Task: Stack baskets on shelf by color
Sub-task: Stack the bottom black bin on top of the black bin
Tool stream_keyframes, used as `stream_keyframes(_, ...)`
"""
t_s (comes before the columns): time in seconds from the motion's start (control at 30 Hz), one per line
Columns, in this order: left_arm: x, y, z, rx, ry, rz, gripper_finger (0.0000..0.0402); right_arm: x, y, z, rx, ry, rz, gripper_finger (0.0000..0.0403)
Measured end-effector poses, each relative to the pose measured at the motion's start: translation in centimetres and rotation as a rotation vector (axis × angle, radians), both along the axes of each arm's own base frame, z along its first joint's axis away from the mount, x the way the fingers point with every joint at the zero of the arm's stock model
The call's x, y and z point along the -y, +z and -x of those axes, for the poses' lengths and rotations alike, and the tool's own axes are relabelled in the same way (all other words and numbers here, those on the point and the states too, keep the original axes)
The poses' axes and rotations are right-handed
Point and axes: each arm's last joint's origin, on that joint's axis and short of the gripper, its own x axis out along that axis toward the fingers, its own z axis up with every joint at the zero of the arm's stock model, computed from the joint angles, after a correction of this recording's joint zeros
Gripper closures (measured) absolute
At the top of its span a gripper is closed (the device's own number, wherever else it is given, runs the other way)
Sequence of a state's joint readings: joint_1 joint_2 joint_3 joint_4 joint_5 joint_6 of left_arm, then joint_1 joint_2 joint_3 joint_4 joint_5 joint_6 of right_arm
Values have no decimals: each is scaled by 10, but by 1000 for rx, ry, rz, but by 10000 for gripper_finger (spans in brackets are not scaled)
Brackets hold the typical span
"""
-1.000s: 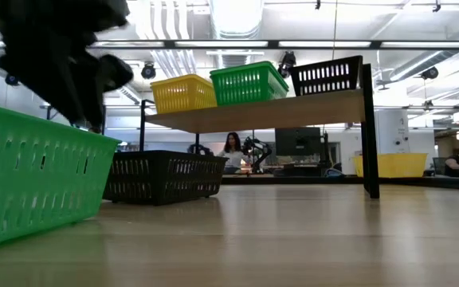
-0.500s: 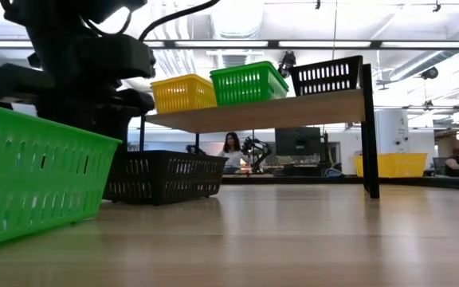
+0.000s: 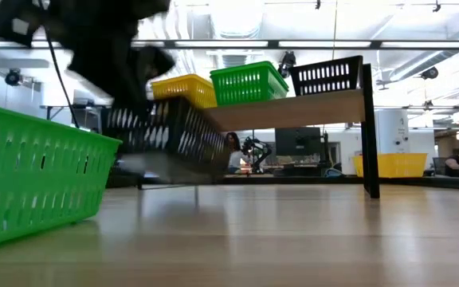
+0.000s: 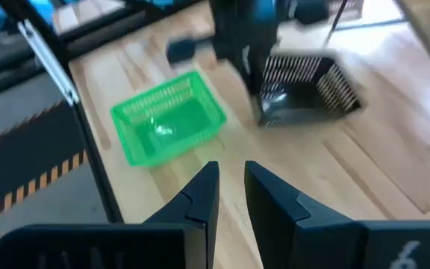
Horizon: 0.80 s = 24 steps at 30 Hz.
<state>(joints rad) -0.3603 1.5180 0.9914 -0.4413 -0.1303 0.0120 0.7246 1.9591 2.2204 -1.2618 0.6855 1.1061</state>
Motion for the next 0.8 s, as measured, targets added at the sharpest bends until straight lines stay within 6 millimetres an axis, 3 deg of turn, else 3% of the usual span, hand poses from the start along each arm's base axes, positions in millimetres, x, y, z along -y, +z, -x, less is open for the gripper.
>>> stream_keyframes(0.23, 2, 60, 1, 121, -67, 58, 399, 9, 2, -3, -46, 50, 30, 344)
stream_keyframes(0.4, 6, 93, 7, 191, -135, 135, 400, 31, 16, -8, -72, 121, 68, 344)
stream_keyframes(0.63, 18, 123, 14, 269, -192, 179, 400, 70, 31, -23, -145, 325, 124, 344)
stream_keyframes(0.8, 19, 122, 15, 263, -191, 176, 400, 93, 31, -37, -186, 470, 121, 320)
